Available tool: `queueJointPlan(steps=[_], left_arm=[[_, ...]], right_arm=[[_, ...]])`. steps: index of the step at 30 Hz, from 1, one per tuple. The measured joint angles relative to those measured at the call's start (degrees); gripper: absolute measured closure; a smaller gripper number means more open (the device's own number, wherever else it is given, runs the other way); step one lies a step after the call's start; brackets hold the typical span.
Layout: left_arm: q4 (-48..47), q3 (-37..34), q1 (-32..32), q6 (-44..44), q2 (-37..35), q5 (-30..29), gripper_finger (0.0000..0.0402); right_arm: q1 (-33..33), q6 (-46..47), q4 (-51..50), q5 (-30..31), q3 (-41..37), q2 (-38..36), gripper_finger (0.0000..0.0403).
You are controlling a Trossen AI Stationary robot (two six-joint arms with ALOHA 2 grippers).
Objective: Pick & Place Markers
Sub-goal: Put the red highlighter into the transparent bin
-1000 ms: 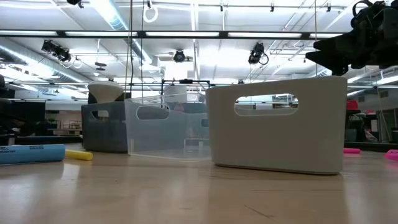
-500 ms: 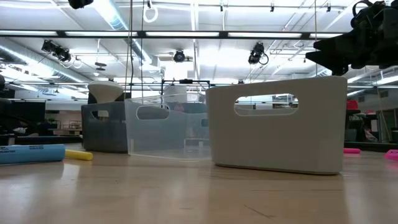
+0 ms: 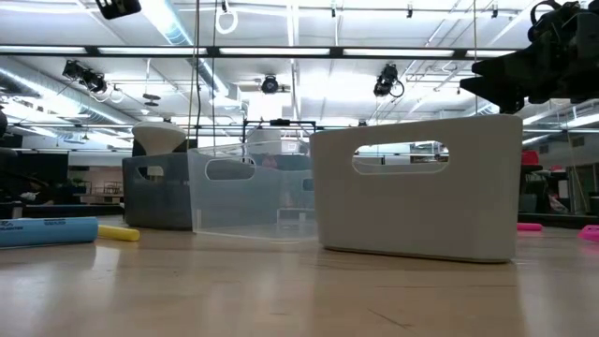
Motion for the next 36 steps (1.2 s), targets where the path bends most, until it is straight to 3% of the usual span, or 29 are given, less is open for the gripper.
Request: queueJointPlan(steps=[9, 17, 27, 36], left_arm=[[-2.09, -0.02, -7.64, -9.0, 4.95, -0.21, 0.0268], [-10.07, -0.02, -11.17, -29.69, 8.32, -0.44, 0.0268], [-12.09, -0.5, -16.09, -57.61, 8.5, -9.05, 0.0268], [-15.28, -0.5, -19.61, -76.62, 8.5, -9.15, 0.0268]], right_arm=[[0.01, 0.0, -0.01, 0.02, 0.0, -0.01, 0.0174], [-0.01, 0.0, 0.0, 0.01, -0.01, -0.01, 0.0174], [0.0, 0.0, 0.0, 0.02, 0.0, 0.0, 0.0174], [0.0, 0.0, -0.01, 0.01, 0.0, 0.0, 0.0174]])
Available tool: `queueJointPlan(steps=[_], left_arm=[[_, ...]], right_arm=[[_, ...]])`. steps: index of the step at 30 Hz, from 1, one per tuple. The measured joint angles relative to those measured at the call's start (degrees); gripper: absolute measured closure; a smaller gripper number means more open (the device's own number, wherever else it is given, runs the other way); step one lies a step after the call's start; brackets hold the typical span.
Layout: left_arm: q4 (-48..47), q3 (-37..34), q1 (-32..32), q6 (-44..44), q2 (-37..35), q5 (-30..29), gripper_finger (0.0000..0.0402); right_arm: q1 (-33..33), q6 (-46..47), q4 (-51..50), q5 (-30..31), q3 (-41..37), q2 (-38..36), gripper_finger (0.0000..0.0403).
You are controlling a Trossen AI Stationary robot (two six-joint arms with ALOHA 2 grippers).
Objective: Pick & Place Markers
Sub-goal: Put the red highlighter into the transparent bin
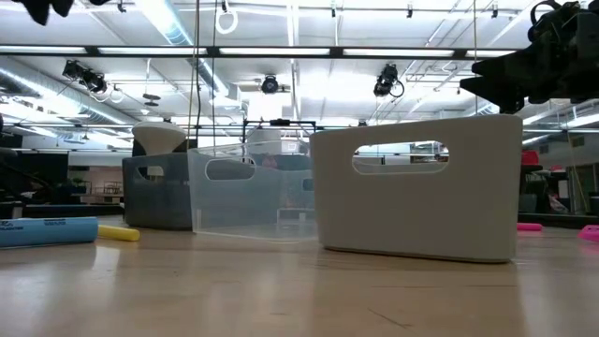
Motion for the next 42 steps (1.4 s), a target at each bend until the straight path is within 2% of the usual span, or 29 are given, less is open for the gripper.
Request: queueJointPlan(steps=[8, 21, 28, 42], left_arm=[[-3.15, 0.0, -1.27, -10.18, 0.68, 1.81, 0.0268], [-4.81, -0.04, -6.15, -19.66, 6.32, 1.77, 0.0268], [-2.46, -0.04, -10.49, -20.18, 10.22, -3.52, 0.0269], [1.2, -0.21, -14.04, -21.45, 17.24, -4.75, 0.0269]], right_arm=[[0.01, 0.0, 0.0, 0.01, -0.01, 0.01, 0.0174], [0.01, 0.0, 0.0, -0.01, -0.01, -0.01, 0.0174], [0.01, 0.0, 0.0, 0.01, -0.01, -0.01, 0.0174], [-0.01, 0.0, 0.02, -0.01, -0.01, -0.01, 0.0174]])
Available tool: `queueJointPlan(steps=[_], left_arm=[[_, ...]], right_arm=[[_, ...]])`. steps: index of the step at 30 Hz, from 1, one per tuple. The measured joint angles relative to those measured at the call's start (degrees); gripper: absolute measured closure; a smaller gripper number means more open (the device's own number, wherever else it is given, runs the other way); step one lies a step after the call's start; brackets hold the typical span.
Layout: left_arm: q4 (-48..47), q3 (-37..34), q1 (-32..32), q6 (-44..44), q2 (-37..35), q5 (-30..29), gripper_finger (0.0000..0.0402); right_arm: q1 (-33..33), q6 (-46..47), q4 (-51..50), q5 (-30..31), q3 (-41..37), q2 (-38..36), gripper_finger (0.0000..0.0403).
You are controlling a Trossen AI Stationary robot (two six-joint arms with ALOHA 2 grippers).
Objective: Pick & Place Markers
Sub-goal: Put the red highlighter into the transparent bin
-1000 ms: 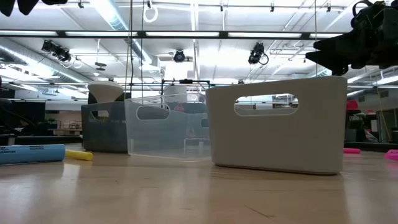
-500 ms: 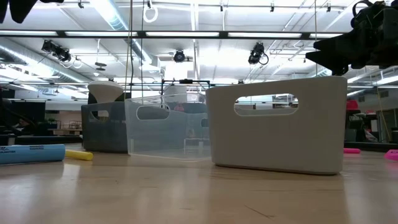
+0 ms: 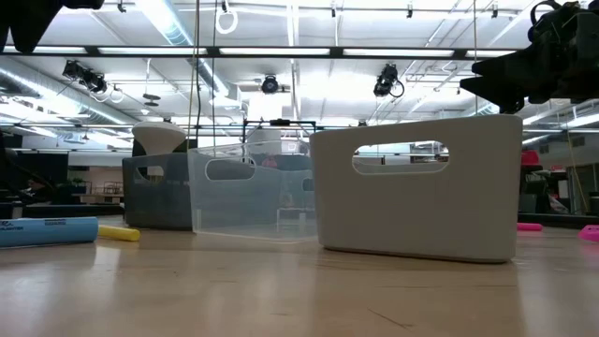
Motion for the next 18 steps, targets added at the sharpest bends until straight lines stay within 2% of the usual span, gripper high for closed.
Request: queueJointPlan(steps=[11, 18], left_arm=[[18.44, -10.51, -1.73, -6.69, 1.05, 1.4, 0.0268], [24.12, -17.03, -2.35, -11.91, 1.05, 1.43, 0.0269]], right_arm=[[0.01, 0.0, 0.0, 0.01, 0.02, 0.01, 0.0174], [0.02, 0.0, 0.0, 0.02, 0.0, 0.0, 0.0174]])
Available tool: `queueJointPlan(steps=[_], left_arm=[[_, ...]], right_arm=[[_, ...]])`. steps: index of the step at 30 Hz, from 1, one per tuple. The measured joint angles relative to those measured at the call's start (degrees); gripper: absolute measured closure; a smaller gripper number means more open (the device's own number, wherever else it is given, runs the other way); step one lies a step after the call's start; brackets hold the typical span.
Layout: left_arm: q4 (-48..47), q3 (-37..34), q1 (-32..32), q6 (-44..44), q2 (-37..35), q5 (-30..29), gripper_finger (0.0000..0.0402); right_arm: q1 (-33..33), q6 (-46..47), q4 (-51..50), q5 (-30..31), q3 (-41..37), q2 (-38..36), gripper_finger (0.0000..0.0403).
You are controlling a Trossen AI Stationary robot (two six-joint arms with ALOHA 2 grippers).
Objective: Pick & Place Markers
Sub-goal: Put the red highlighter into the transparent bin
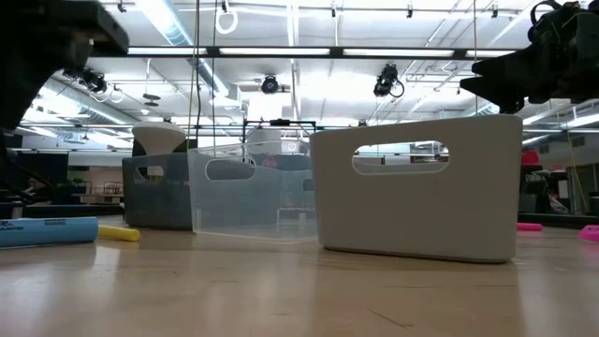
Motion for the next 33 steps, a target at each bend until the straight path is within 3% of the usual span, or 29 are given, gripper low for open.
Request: queueJointPlan(steps=[18, 33], left_arm=[[12.98, -8.95, -5.11, -7.08, 3.4, 0.0, 0.0269], [16.6, -9.27, -5.48, -6.98, 7.67, -0.66, 0.0269]], right_arm=[[-0.02, 0.0, 0.0, -0.02, 0.02, 0.02, 0.0174], [0.0, 0.0, 0.0, -0.01, 0.0, 0.0, 0.0174]])
